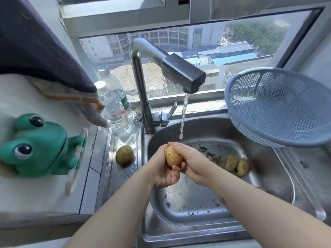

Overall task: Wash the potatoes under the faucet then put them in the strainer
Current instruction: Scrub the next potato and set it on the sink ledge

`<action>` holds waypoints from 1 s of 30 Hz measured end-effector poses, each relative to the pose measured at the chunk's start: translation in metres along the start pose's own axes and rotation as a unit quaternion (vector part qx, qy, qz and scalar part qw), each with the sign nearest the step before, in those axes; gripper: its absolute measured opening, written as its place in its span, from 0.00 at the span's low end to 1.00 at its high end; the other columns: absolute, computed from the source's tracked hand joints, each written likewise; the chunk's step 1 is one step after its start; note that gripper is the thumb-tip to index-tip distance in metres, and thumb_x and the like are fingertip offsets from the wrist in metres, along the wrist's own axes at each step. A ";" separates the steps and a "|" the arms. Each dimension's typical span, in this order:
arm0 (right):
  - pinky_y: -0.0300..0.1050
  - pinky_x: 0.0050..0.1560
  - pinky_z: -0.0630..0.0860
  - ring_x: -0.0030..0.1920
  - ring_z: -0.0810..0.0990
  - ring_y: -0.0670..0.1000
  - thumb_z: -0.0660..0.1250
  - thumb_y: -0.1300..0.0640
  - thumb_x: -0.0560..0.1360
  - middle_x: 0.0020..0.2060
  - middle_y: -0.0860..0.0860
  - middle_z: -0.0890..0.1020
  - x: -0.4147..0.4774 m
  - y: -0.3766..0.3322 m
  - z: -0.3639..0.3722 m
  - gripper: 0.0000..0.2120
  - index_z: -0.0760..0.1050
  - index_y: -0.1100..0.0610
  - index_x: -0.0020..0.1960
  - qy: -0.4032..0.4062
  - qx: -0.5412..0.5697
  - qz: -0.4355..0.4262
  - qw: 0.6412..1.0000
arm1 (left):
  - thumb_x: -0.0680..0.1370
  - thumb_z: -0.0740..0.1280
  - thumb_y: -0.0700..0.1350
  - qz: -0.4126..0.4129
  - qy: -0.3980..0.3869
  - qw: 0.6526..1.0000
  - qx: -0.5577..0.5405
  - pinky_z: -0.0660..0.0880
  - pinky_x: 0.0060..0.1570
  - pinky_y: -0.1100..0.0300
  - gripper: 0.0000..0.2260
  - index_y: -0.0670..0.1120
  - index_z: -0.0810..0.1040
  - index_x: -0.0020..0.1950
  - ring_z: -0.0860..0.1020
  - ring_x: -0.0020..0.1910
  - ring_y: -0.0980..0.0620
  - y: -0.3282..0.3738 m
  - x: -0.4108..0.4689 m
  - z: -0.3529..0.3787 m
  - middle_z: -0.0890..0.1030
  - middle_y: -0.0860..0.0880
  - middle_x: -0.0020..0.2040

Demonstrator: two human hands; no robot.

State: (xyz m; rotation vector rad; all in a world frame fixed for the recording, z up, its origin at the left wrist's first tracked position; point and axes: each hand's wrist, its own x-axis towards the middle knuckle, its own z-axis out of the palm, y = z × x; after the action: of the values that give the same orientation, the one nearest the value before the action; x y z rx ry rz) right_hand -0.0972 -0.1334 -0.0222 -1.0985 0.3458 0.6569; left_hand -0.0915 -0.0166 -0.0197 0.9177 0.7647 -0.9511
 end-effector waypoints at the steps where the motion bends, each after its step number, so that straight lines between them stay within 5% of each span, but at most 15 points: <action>1: 0.43 0.43 0.77 0.39 0.78 0.52 0.63 0.55 0.78 0.49 0.57 0.81 0.002 0.002 0.000 0.09 0.78 0.55 0.55 0.022 -0.007 -0.015 1.000 | 0.78 0.57 0.64 0.019 0.016 1.000 0.003 0.73 0.20 0.66 0.27 0.38 0.76 0.46 0.73 0.20 0.54 -0.002 0.000 0.002 0.77 0.43 0.33; 4: 0.47 0.47 0.77 0.45 0.81 0.54 0.64 0.54 0.78 0.47 0.56 0.83 0.006 0.007 0.002 0.07 0.80 0.53 0.51 0.083 -0.009 -0.043 0.996 | 0.80 0.59 0.59 0.127 0.052 0.989 0.047 0.75 0.25 0.64 0.22 0.40 0.77 0.54 0.73 0.26 0.54 -0.014 0.001 0.009 0.75 0.45 0.34; 7: 0.43 0.41 0.77 0.45 0.79 0.52 0.60 0.56 0.80 0.49 0.56 0.82 0.006 0.008 0.001 0.10 0.79 0.53 0.57 0.075 -0.013 -0.037 0.996 | 0.82 0.57 0.56 0.174 0.064 0.981 0.049 0.69 0.23 0.65 0.20 0.41 0.77 0.56 0.68 0.26 0.54 -0.019 0.007 0.006 0.74 0.46 0.33; 15: 0.48 0.55 0.78 0.50 0.80 0.50 0.62 0.62 0.79 0.53 0.54 0.81 0.002 0.010 -0.020 0.15 0.73 0.53 0.65 -0.040 -0.035 -0.012 0.998 | 0.80 0.56 0.53 0.122 0.044 0.988 0.084 0.62 0.19 0.67 0.15 0.45 0.75 0.44 0.65 0.22 0.55 -0.013 0.005 -0.004 0.70 0.48 0.29; 19: 0.44 0.50 0.81 0.46 0.81 0.49 0.65 0.59 0.77 0.50 0.54 0.82 0.007 0.008 -0.015 0.14 0.76 0.57 0.63 0.012 -0.081 -0.025 0.996 | 0.79 0.57 0.51 0.129 0.042 0.985 0.111 0.62 0.19 0.67 0.11 0.47 0.75 0.49 0.65 0.22 0.56 -0.015 0.008 -0.003 0.71 0.49 0.31; 24: 0.54 0.61 0.75 0.53 0.81 0.54 0.61 0.60 0.79 0.50 0.55 0.83 0.005 -0.003 -0.029 0.12 0.78 0.55 0.60 -0.047 -0.065 0.027 0.996 | 0.79 0.56 0.54 0.095 0.025 0.990 0.099 0.61 0.18 0.68 0.14 0.45 0.74 0.49 0.64 0.20 0.56 -0.010 0.006 -0.008 0.71 0.48 0.32; 30: 0.51 0.59 0.78 0.51 0.82 0.53 0.66 0.61 0.76 0.51 0.57 0.83 0.007 -0.002 -0.031 0.14 0.77 0.58 0.61 -0.046 -0.080 0.000 0.996 | 0.79 0.56 0.54 0.097 0.027 0.987 0.124 0.61 0.19 0.67 0.14 0.45 0.73 0.52 0.64 0.21 0.56 -0.008 0.007 -0.007 0.70 0.48 0.32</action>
State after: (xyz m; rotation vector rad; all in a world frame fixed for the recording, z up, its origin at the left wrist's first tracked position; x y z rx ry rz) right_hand -0.0893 -0.1597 -0.0381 -1.2167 0.2167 0.7416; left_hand -0.0969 -0.0149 -0.0310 1.2176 0.5982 -0.8643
